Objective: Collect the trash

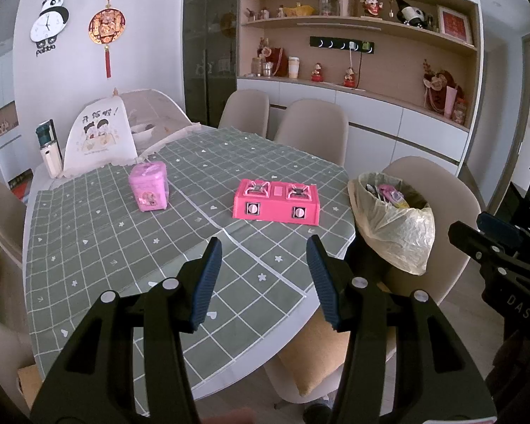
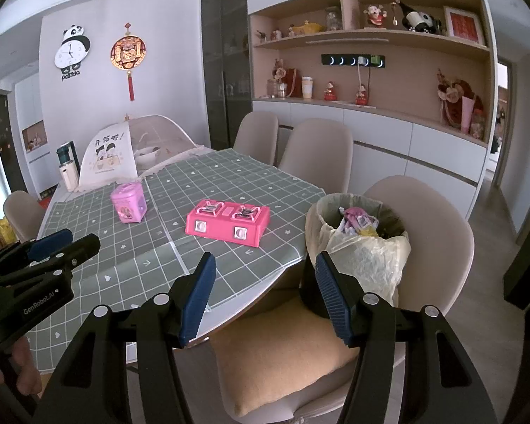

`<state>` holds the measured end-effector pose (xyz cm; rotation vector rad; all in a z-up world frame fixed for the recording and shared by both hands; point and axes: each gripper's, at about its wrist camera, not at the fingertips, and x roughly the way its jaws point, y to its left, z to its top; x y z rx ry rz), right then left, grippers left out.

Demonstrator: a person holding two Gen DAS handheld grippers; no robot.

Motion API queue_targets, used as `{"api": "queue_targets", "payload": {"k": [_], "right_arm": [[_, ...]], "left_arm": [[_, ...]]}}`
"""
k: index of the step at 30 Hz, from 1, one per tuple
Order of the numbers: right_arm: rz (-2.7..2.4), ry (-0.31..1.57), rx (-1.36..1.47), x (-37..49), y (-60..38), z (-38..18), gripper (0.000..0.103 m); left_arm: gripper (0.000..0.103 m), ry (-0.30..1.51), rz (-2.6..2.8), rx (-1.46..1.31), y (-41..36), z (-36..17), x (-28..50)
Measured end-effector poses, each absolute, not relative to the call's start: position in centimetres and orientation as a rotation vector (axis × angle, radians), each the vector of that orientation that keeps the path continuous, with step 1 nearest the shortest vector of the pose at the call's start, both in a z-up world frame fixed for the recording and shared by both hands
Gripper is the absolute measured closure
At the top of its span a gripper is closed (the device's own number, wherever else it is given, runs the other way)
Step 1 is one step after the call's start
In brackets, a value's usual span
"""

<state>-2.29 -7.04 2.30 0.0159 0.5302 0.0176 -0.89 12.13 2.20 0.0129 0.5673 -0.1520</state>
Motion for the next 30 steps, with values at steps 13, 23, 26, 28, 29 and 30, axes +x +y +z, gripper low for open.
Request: {"api": "queue_targets", "payload": {"k": [13, 23, 26, 28, 29, 30], "right_arm": [[0.017, 0.53, 0.018, -2.29, -7.17, 2.3, 0.048], [-0.006, 0.533, 0.03, -2.46, -6.82, 1.82, 0.048], [-0.011, 0.535, 0.035, -2.42, -6.65, 1.81, 0.048], [-0.012, 0.537, 0.035, -2.41, -6.48, 1.75, 0.048], [-0.014, 0.538, 0.037, -2.32, -6.49, 1.79, 0.048], [-0.014, 0.539, 0.038, -2.26, -6.42, 1.76, 0.048]], "left_arm": [[0.056, 0.569, -0.158, 0.016, 12.04, 2.11, -0.91], [0.056, 0.571, -0.174, 0.022, 11.96, 1.77, -0.69], [0.056, 0.572, -0.181, 0.021, 11.94, 1.73, -0.52], [0.056, 0.572, -0.187, 0.014, 11.97, 1.7, -0.4], [0.056, 0.575, -0.191, 0.011, 11.97, 1.67, -0.3], [0.056, 0.576, -0.192, 0.012, 11.94, 1.65, -0.21]]}}
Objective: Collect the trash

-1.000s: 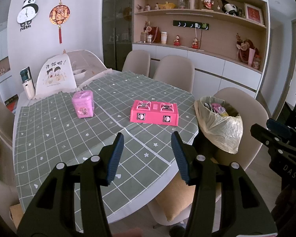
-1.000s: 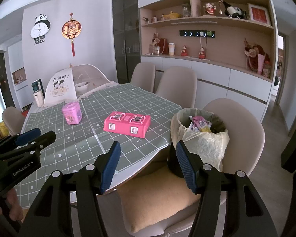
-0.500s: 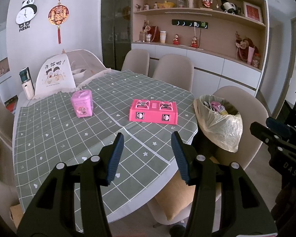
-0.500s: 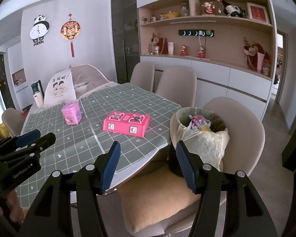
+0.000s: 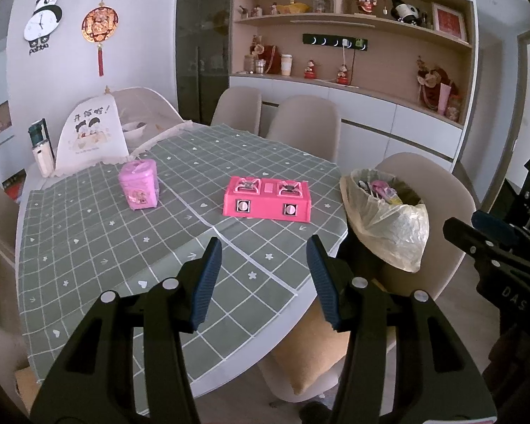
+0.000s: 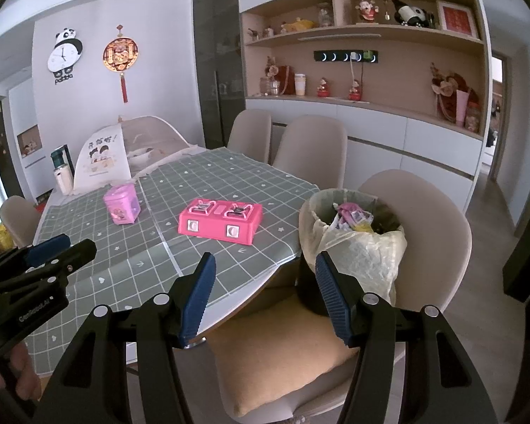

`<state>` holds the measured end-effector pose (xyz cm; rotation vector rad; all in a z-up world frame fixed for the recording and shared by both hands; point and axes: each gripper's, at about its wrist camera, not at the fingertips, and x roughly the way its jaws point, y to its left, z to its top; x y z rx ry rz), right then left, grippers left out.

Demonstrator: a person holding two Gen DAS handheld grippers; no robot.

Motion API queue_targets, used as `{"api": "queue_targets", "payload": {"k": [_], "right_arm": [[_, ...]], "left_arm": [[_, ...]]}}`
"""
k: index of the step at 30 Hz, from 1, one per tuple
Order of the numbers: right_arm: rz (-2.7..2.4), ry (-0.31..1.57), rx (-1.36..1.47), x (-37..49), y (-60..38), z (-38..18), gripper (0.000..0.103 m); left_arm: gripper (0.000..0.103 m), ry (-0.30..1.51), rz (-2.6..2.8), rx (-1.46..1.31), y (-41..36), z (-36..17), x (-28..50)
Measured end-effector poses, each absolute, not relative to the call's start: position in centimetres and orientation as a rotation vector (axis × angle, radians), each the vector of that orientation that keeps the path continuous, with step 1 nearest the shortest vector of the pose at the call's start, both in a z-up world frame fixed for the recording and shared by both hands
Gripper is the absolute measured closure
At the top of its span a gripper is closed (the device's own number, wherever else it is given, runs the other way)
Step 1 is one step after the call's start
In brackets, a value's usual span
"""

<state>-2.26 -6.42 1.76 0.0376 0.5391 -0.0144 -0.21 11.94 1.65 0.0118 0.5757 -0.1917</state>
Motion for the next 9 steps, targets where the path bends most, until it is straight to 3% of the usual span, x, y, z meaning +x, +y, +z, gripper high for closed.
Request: {"api": "queue_targets", "payload": {"k": [9], "right_arm": [[0.05, 0.616, -0.035, 3.6, -4.8, 0.0, 0.047]], "left_arm": [[0.055, 0.697, -0.09, -0.085, 15.5, -1.5, 6.0]]}}
